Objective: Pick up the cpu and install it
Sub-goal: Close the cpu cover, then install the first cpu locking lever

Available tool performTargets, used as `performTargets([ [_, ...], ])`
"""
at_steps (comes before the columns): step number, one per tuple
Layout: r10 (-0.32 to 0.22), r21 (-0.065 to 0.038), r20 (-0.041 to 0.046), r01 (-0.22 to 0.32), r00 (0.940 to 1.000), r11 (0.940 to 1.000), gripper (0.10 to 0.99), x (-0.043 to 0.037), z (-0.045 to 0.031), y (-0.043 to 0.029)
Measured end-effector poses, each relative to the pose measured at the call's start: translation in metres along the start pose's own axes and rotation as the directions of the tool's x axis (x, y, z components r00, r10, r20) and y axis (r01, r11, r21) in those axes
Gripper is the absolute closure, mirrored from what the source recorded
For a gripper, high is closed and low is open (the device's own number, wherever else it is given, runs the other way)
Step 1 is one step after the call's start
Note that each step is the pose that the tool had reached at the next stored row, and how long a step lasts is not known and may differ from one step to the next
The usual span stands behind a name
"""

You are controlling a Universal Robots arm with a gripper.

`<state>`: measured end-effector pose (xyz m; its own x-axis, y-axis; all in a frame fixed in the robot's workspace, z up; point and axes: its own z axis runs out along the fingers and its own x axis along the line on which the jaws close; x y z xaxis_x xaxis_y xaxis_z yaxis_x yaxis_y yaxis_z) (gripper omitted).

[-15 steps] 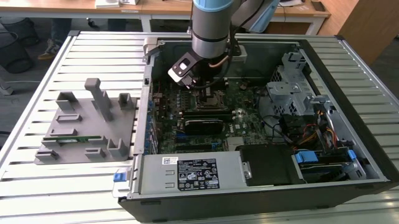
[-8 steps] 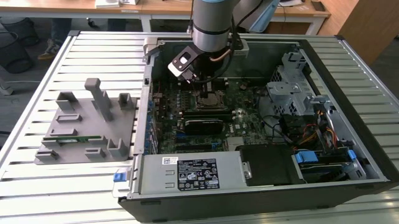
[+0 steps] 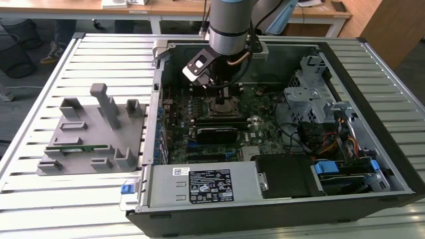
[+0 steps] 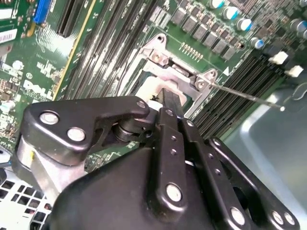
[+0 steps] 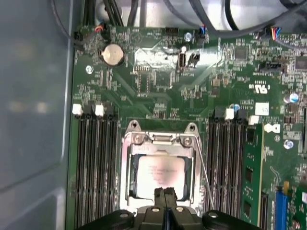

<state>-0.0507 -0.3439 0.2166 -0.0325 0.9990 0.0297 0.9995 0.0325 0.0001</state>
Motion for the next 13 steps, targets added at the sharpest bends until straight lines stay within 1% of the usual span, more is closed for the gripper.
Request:
performTargets([
  [6,0.0,0.0,0.0,0.0,1.0,1.0,0.973,-0.0002,0.0,0.0051],
  [13,0.0,0.0,0.0,0.0,1.0,1.0,0.973,-0.0002,0.0,0.0072],
])
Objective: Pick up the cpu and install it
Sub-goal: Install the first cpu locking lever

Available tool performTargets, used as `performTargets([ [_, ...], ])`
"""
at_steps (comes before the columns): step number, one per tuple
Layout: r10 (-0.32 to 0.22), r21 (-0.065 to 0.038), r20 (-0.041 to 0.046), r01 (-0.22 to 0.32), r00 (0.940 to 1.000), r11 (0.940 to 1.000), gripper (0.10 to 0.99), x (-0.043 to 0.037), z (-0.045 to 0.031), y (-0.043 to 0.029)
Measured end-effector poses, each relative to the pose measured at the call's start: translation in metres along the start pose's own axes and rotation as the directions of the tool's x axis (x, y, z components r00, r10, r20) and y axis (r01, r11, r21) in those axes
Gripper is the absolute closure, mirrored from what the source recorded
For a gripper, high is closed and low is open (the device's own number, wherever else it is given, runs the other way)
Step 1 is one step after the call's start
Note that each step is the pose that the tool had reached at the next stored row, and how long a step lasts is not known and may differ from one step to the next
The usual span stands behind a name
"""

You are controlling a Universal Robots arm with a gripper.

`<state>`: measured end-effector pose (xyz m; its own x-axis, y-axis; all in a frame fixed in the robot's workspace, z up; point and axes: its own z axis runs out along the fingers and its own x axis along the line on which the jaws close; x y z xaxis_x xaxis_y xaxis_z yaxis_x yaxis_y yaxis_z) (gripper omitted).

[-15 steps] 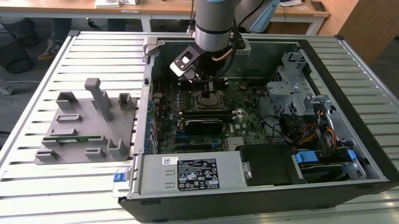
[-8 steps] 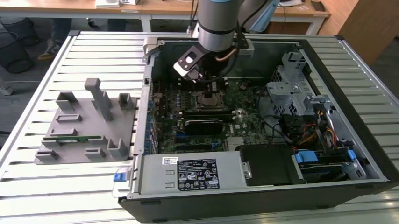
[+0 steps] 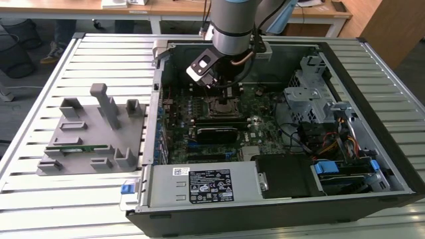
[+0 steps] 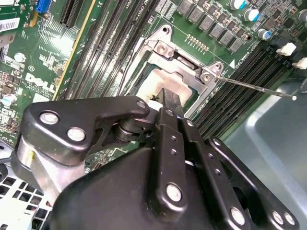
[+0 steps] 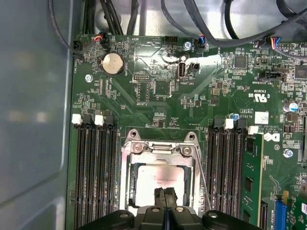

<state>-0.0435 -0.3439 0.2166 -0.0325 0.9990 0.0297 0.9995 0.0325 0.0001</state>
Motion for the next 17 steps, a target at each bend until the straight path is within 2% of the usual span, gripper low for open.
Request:
performTargets([
  [4,0.0,0.0,0.0001,0.0,1.0,1.0,0.973,0.0001,-0.0037,0.0001],
  [10,0.0,0.0,-0.0001,0.0,1.0,1.0,0.973,0.0005,-0.0181,0.0001],
  [14,0.0,0.0,-0.0006,0.0,1.0,1.0,0.973,0.0009,-0.0311,0.0001],
  [15,0.0,0.0,-0.0012,0.0,1.0,1.0,0.973,0.0011,-0.0382,0.0001],
  [17,0.0,0.0,-0.0013,0.0,1.0,1.0,0.973,0.0014,-0.0454,0.0001],
])
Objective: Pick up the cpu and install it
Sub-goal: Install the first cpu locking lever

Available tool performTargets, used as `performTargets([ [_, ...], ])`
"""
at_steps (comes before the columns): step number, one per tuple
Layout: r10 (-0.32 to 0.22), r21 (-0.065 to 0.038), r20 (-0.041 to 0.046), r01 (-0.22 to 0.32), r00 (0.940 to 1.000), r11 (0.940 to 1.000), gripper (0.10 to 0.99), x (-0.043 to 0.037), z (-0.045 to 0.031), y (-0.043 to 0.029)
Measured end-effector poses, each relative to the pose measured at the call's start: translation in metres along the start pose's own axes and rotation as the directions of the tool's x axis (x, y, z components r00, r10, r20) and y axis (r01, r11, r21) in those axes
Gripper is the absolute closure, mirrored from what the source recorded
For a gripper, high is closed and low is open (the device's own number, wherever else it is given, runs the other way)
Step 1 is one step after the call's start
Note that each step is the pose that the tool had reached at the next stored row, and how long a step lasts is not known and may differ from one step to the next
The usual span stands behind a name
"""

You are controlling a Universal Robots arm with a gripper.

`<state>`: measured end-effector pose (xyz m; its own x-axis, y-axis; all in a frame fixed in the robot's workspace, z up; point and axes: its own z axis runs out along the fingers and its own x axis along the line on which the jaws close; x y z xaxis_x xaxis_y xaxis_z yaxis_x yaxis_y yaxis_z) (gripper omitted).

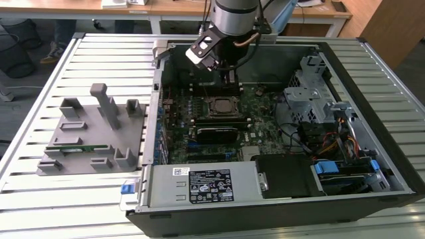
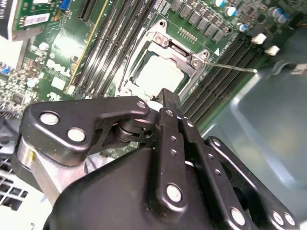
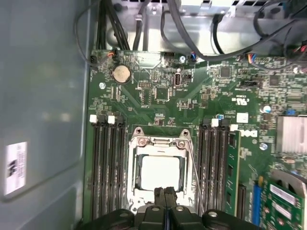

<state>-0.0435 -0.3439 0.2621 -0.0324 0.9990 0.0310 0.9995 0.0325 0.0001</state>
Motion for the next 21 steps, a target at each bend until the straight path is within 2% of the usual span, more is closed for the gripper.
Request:
performTargets([
  [3,0.0,0.0,-0.0003,0.0,1.0,1.0,0.973,0.0002,-0.0093,0.0],
  [5,0.0,0.0,-0.0005,0.0,1.0,1.0,0.973,0.0004,-0.0124,0.0],
  [8,-0.01,0.0,-0.0009,0.01,1.0,1.0,0.973,0.0004,-0.0128,0.0],
  [11,-0.061,0.002,-0.0006,0.061,0.9981,0.9981,0.973,0.0004,-0.013,-0.0001],
  [14,-0.115,0.004,-0.0008,0.115,0.9933,0.9933,0.973,0.0004,-0.0127,-0.0001],
  [15,-0.184,0.006,-0.0011,0.184,0.983,0.983,0.973,0.0003,-0.0116,-0.0001],
  [18,-0.236,0.008,-0.0005,0.236,0.9717,0.9716,0.973,0.0003,-0.0114,-0.0001],
  [21,-0.289,0.009,-0.001,0.289,0.9572,0.9572,0.973,0.0004,-0.0111,-0.0001],
])
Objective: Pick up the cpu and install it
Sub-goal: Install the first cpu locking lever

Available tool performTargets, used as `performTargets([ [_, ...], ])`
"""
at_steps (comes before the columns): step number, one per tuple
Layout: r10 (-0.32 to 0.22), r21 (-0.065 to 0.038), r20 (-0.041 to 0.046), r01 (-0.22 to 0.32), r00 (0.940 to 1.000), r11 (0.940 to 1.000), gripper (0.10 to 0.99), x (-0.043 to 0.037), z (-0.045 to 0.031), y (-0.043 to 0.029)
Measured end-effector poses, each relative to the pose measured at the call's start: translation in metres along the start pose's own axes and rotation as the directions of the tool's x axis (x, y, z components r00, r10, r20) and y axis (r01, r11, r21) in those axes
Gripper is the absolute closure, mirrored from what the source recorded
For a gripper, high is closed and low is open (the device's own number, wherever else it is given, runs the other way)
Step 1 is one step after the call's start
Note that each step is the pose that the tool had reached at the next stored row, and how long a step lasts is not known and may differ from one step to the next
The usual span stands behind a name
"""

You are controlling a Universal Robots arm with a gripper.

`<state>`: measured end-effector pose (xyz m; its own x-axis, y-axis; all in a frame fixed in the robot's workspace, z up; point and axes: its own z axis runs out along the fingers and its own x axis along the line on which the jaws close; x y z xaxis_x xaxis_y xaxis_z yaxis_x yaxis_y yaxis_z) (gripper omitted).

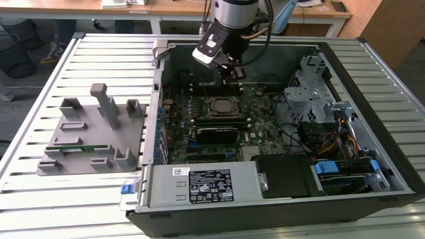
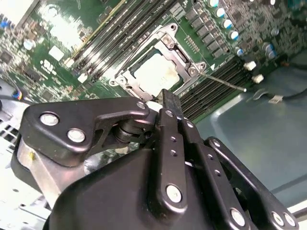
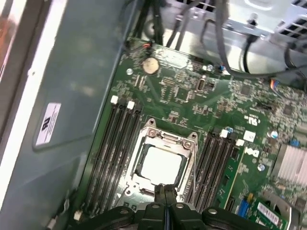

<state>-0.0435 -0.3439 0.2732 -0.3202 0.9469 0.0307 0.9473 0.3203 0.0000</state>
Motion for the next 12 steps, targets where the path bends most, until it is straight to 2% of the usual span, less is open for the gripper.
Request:
performTargets([
  [4,-0.072,0.002,-0.0001,0.072,0.9974,0.9974,0.973,0.0,0.0003,0.0],
  [9,-0.143,0.004,-0.0001,0.143,0.9897,0.9897,0.973,0.0,0.0003,0.0],
  [12,-0.183,0.005,-0.0004,0.183,0.9831,0.9831,0.973,0.0,0.0004,0.0],
])
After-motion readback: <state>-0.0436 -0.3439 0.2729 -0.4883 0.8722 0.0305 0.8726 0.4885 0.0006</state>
